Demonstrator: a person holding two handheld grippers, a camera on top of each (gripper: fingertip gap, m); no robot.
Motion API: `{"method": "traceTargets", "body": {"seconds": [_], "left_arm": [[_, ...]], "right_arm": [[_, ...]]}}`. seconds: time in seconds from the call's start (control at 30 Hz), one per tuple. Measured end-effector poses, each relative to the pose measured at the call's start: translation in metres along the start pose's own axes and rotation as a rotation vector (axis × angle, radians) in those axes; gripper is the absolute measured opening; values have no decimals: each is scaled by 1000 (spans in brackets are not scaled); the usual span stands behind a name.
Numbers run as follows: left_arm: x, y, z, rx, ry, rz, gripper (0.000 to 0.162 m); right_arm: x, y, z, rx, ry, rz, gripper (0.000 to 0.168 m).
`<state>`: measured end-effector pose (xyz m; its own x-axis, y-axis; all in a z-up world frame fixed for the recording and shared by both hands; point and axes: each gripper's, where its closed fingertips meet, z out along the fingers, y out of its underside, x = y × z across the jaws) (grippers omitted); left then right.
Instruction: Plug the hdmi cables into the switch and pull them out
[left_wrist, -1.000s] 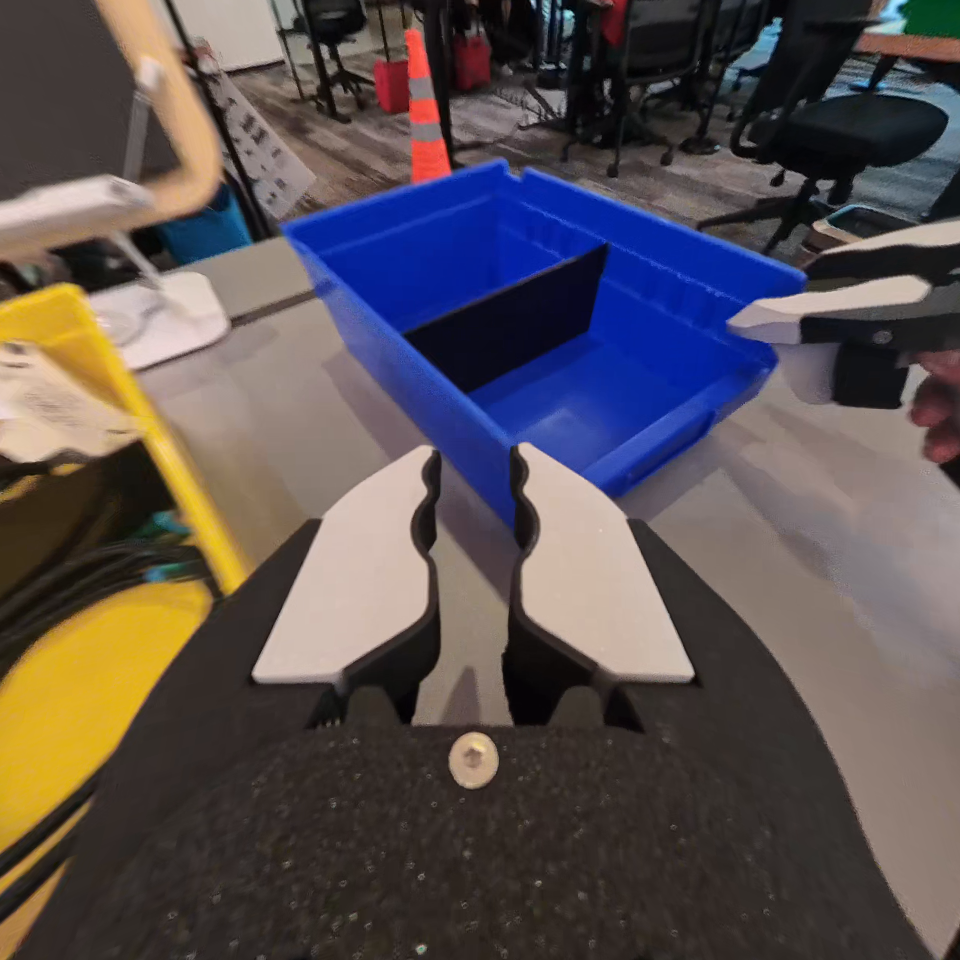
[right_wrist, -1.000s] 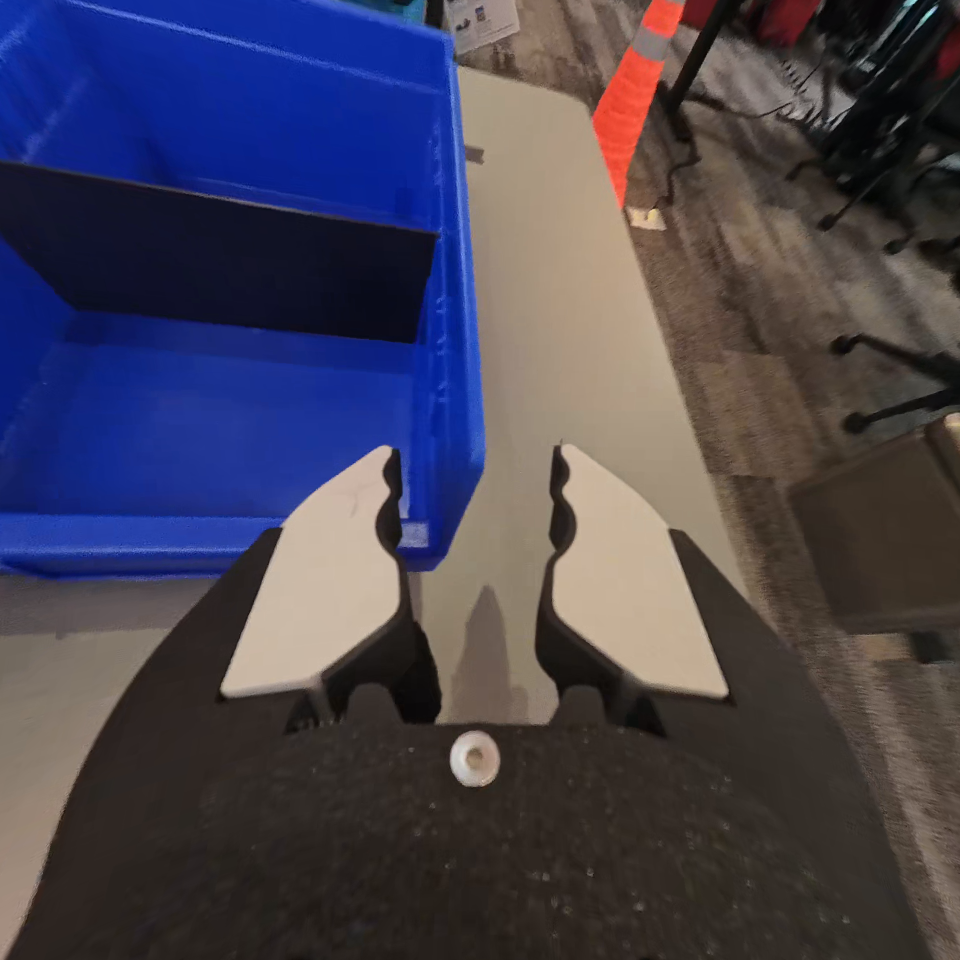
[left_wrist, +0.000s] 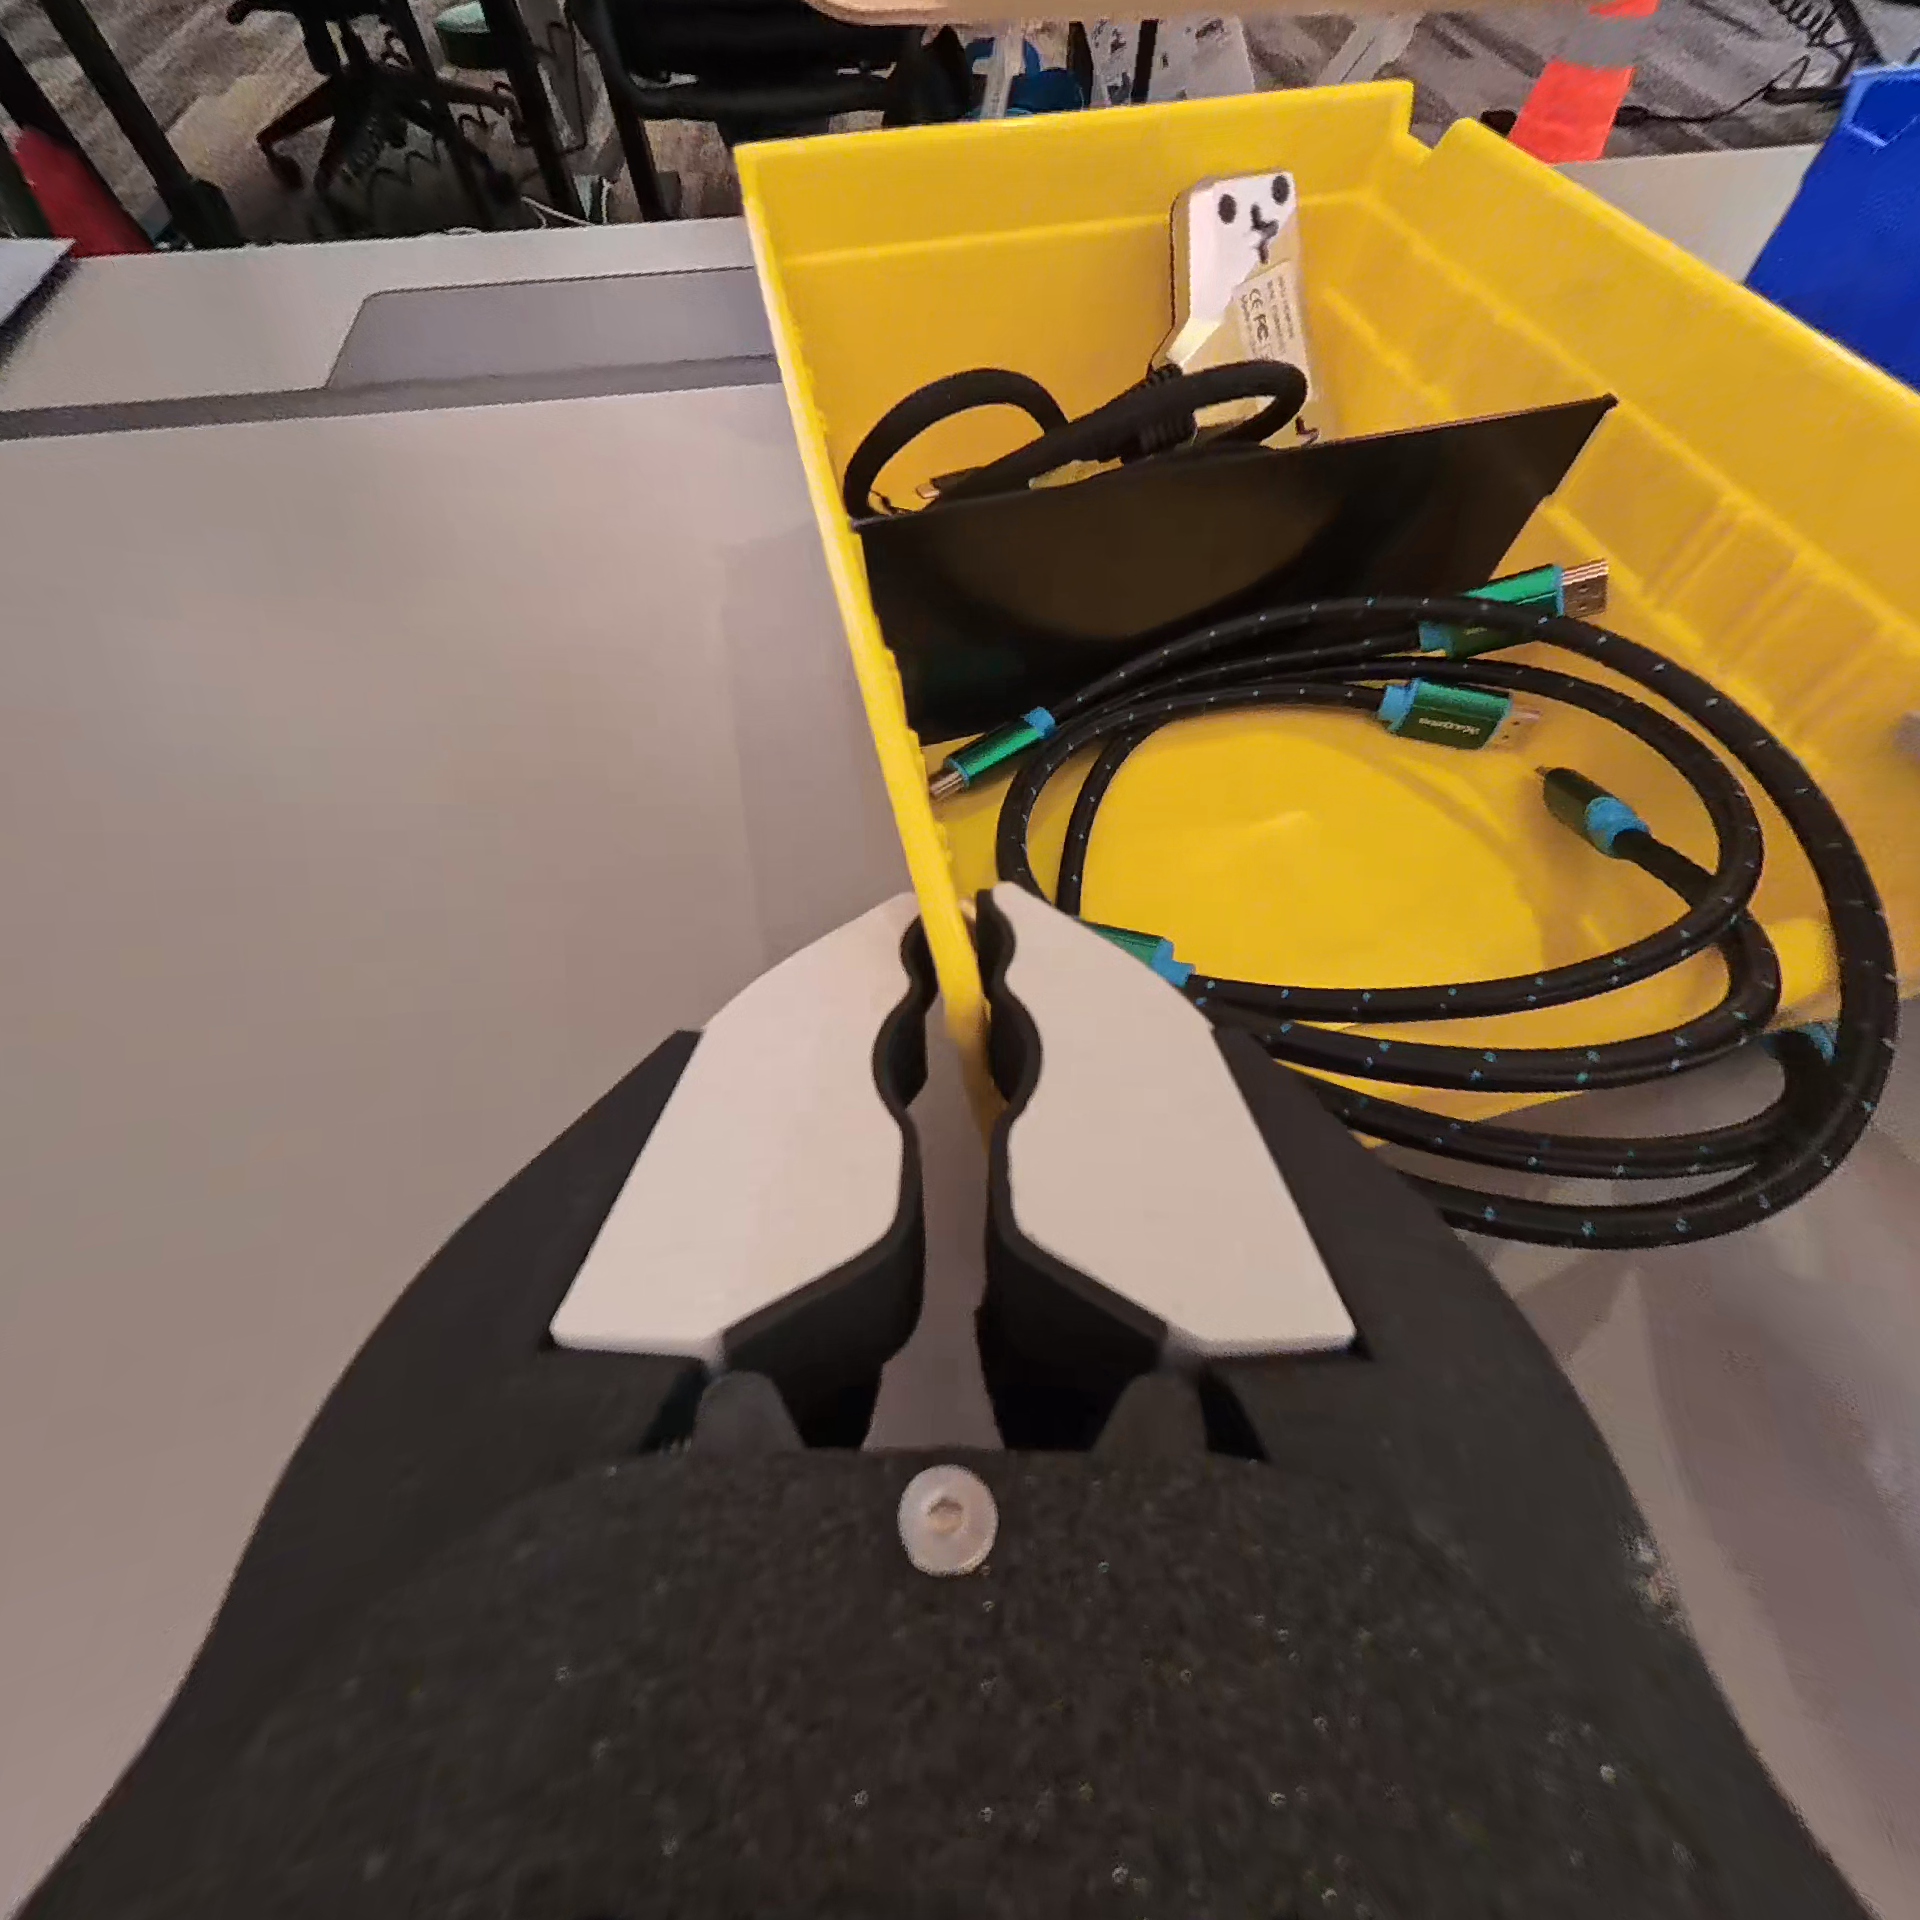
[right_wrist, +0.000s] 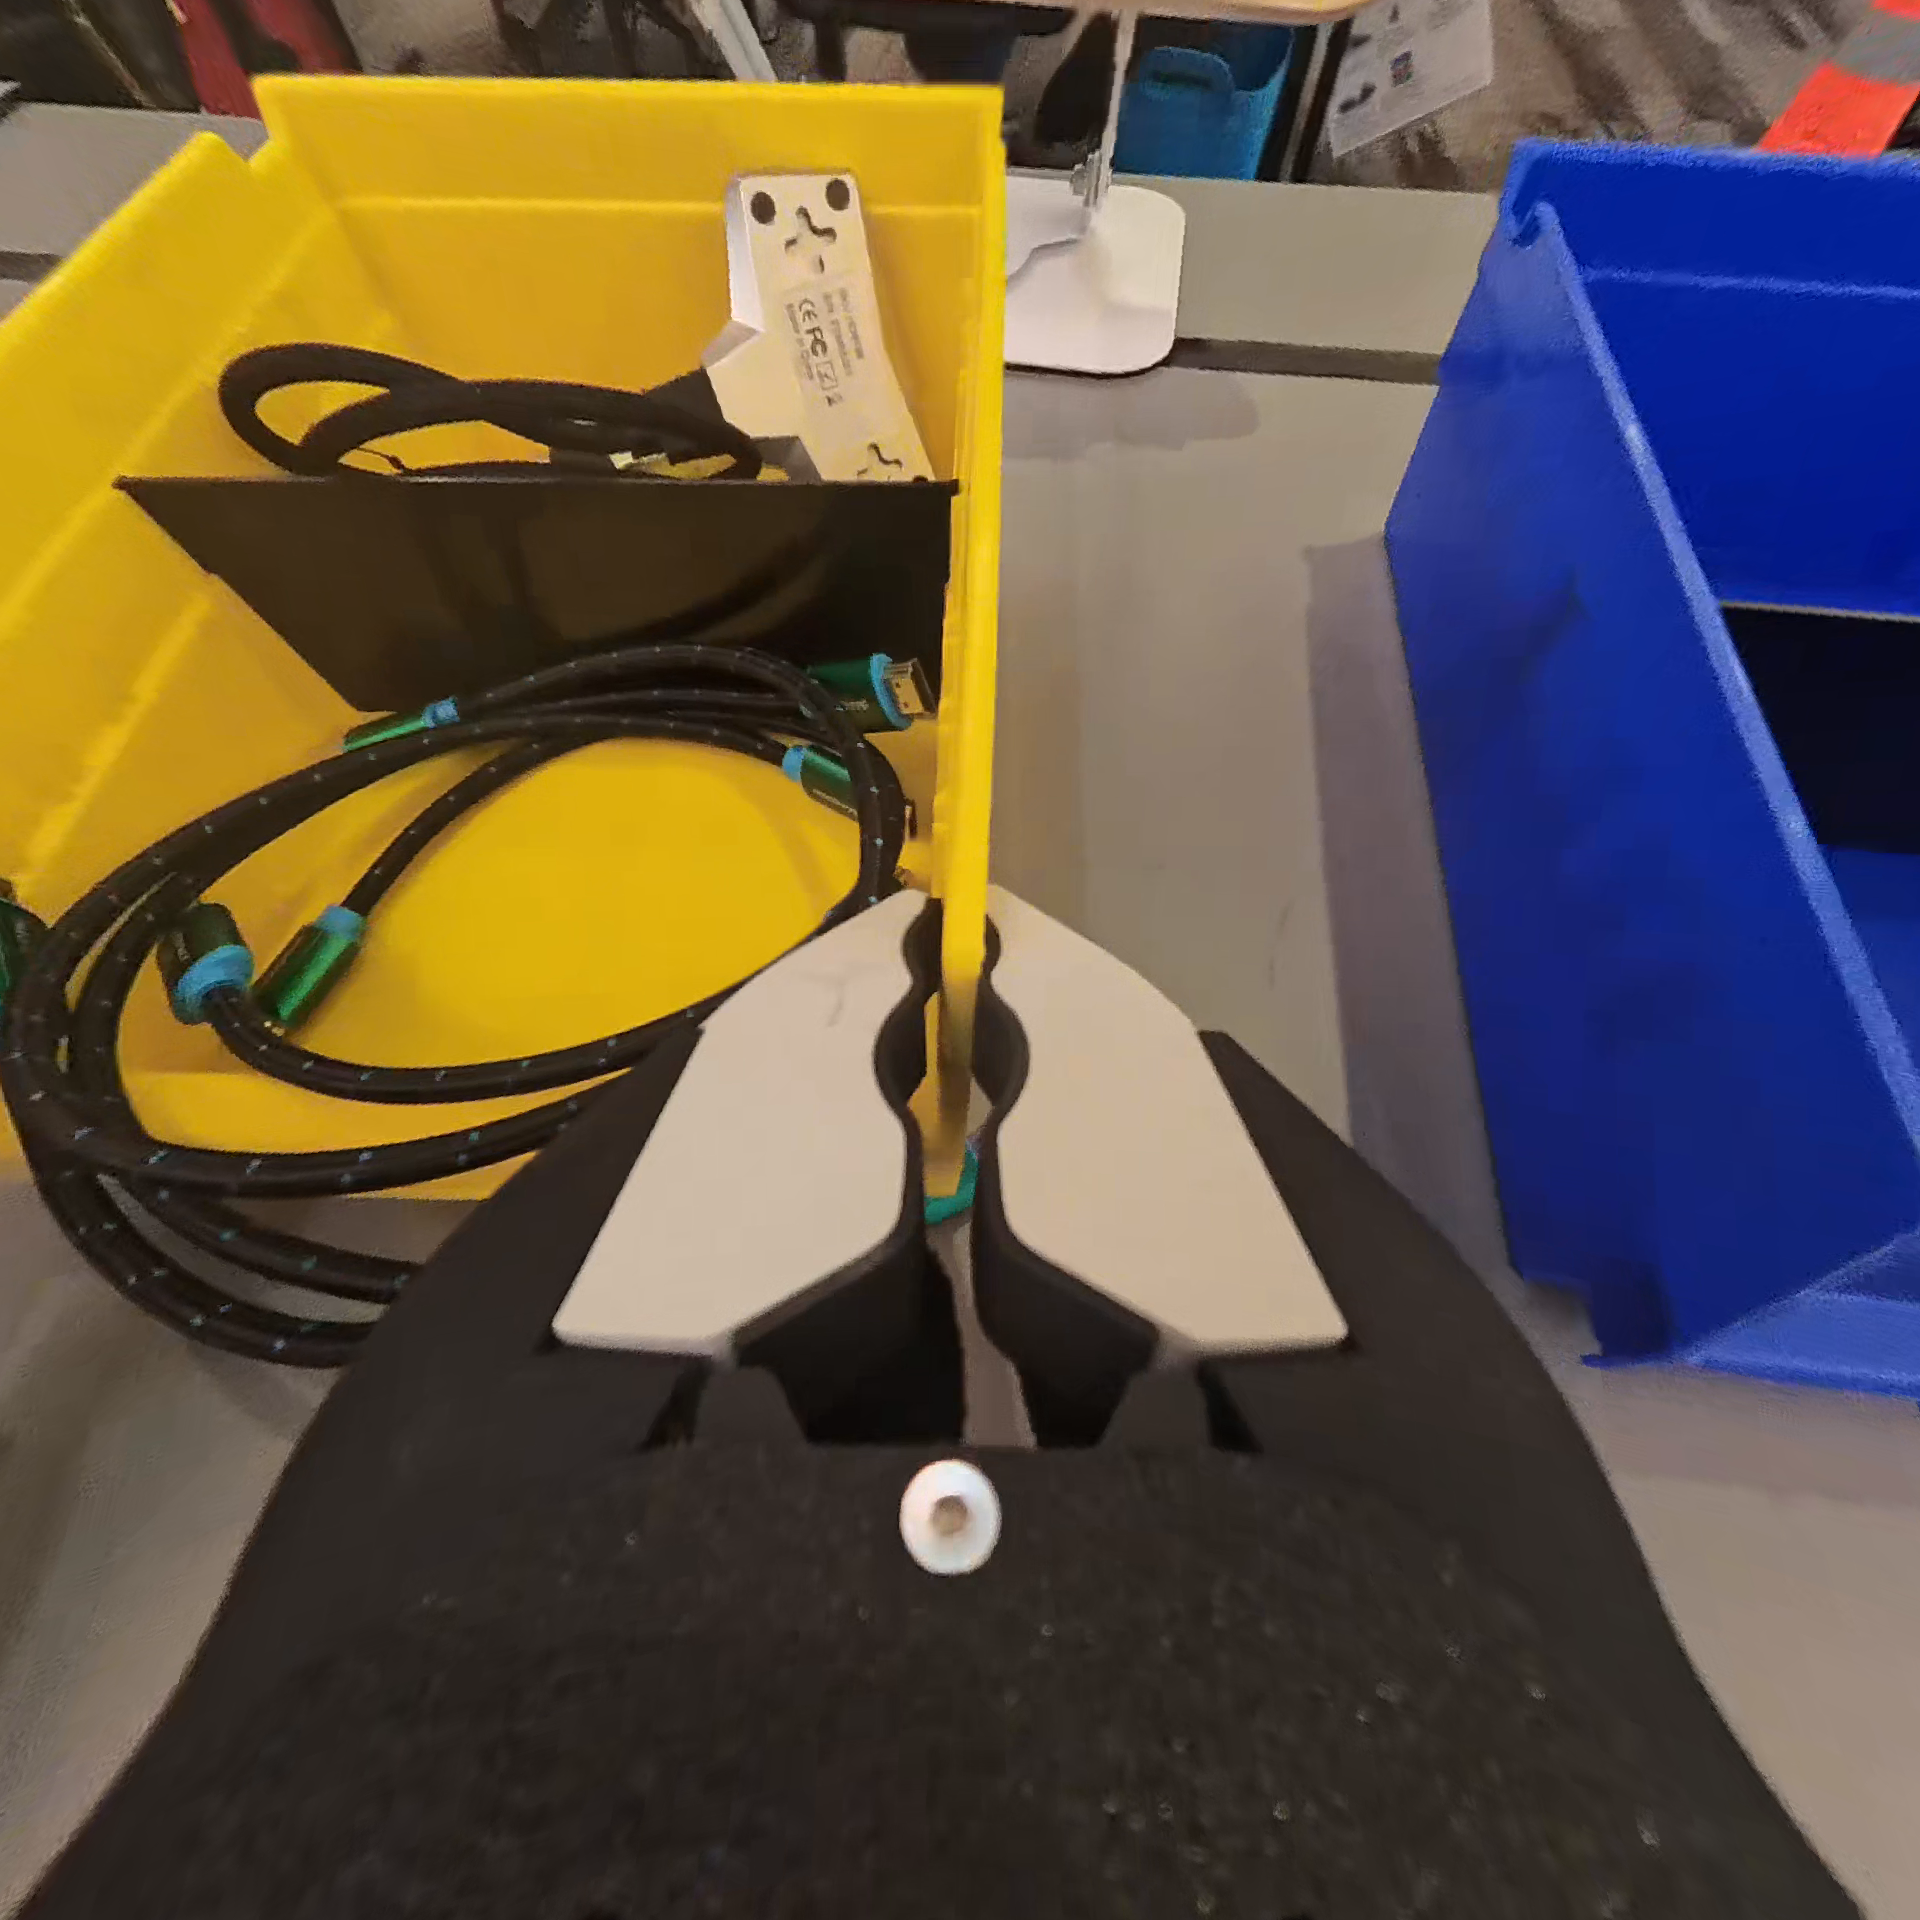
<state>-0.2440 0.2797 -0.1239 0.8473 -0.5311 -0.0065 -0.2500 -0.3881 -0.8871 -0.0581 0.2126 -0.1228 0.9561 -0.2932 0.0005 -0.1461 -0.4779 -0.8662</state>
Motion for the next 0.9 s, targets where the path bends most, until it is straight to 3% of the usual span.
{"method": "traceTargets", "body": {"seconds": [0.23,0.5,0.63,0.73,0.8,0.9], "left_arm": [[-50,-23,-26,12,-6,-58,4],[-167,-32,-56,62,-98,-67,3],[-213,-12,-54,15,-39,-86,4],[-240,0,-49,7,-83,-112,3],[-253,15,-46,-53,-126,-114,3],[-255,24,-45,-77,-116,-152,3]], "right_arm": [[-48,-37,-15,88,2,-15,3],[-165,-74,-15,157,-60,-27,3],[-215,-57,-5,107,-78,28,3],[-241,-27,6,58,-125,60,4],[-257,-7,10,19,-172,49,5],[-264,-3,9,56,-197,-4,7]]}}
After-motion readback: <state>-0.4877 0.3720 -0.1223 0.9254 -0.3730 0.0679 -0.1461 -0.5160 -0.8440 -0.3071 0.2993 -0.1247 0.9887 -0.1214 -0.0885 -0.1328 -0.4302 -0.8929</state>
